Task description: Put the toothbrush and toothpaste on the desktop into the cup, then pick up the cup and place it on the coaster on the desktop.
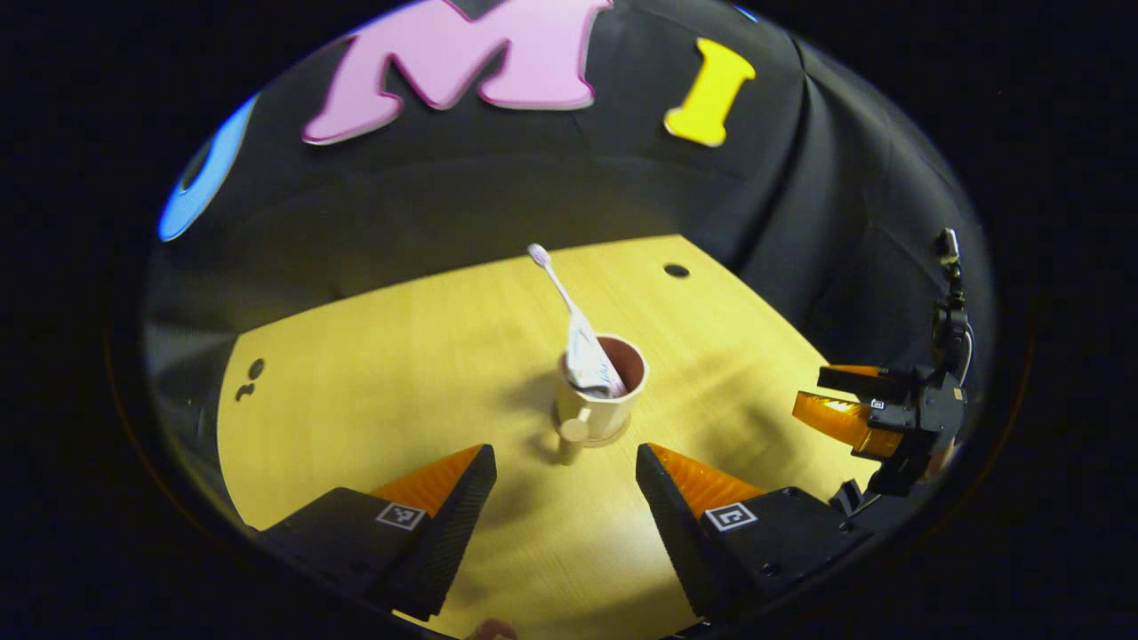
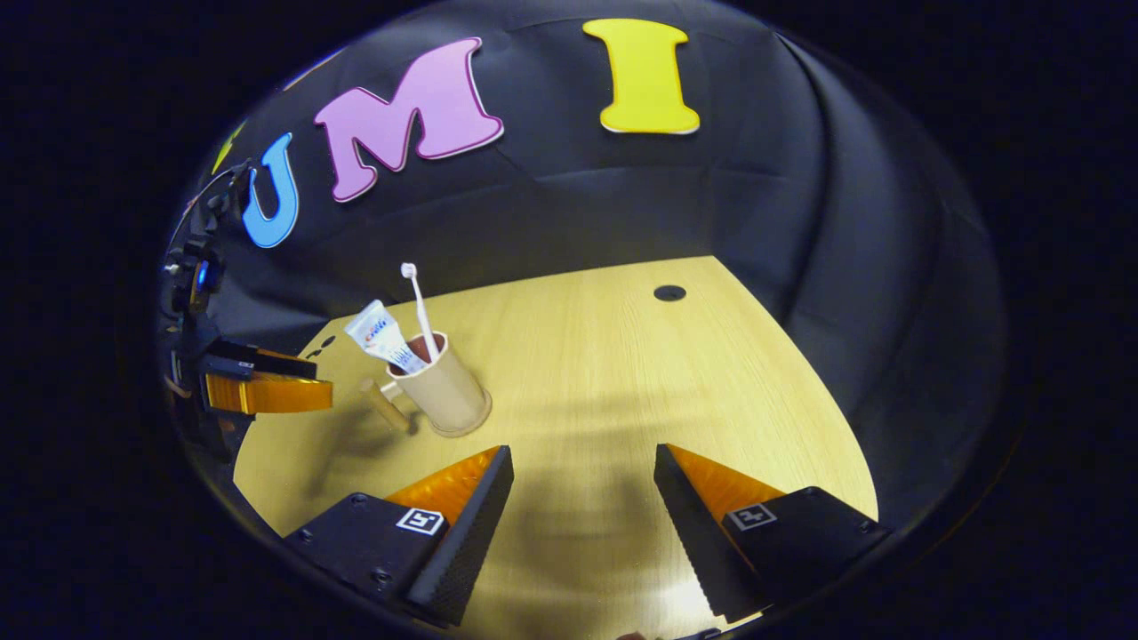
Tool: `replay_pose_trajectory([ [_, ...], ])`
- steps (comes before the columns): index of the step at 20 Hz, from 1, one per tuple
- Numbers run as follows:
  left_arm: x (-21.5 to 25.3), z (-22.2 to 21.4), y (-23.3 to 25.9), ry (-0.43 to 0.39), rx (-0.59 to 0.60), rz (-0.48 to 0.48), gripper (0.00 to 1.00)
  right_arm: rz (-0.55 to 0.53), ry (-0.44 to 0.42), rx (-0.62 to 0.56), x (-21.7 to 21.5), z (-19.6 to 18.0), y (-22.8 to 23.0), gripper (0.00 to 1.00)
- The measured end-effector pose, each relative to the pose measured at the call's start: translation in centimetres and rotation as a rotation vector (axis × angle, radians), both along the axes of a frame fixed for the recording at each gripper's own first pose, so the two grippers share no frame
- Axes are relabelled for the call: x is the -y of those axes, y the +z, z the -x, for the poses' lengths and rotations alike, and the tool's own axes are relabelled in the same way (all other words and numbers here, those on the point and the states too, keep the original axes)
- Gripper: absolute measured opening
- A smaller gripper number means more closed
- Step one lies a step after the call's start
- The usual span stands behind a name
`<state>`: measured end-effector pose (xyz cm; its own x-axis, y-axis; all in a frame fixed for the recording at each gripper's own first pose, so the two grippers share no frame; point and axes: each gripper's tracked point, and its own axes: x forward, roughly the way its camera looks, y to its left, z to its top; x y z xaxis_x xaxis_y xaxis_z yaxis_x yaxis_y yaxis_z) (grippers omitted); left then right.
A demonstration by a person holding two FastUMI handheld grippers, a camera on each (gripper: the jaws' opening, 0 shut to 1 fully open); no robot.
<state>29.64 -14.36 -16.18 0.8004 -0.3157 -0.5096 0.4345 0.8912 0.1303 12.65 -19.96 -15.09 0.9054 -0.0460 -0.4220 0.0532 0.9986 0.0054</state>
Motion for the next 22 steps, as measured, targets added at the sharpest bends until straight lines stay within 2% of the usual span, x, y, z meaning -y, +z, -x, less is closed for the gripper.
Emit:
replay_pose_trajectory([
  [4,-3.0,2.9,2.1,0.116,0.208,0.088,0.98,-0.005,0.029,0.065,-3.4,0.5,3.3,0.98],
  [8,-5.5,6.0,3.5,0.205,0.366,0.155,0.98,0.009,0.060,0.115,-6.8,2.6,5.8,0.98],
  [11,-5.7,8.1,3.5,0.252,0.465,0.211,0.98,0.012,0.089,0.140,-9.7,4.8,7.3,0.98],
  [12,-6.0,8.7,3.5,0.266,0.490,0.216,0.95,0.015,0.096,0.155,-10.5,5.5,7.9,0.98],
  [16,-5.3,10.1,1.4,0.305,0.574,0.226,0.98,0.035,0.128,0.215,-13.3,8.6,10.4,0.98],
  [17,-5.3,10.4,0.8,0.313,0.587,0.236,0.94,0.037,0.133,0.237,-14.0,9.2,11.2,0.98],
  [19,-6.1,10.8,-0.4,0.332,0.609,0.262,0.98,0.031,0.131,0.283,-15.1,10.8,12.6,0.98],
  [22,-8.1,14.0,-0.1,0.348,0.630,0.284,0.98,0.013,0.122,0.308,-16.6,13.6,13.0,0.98],
])
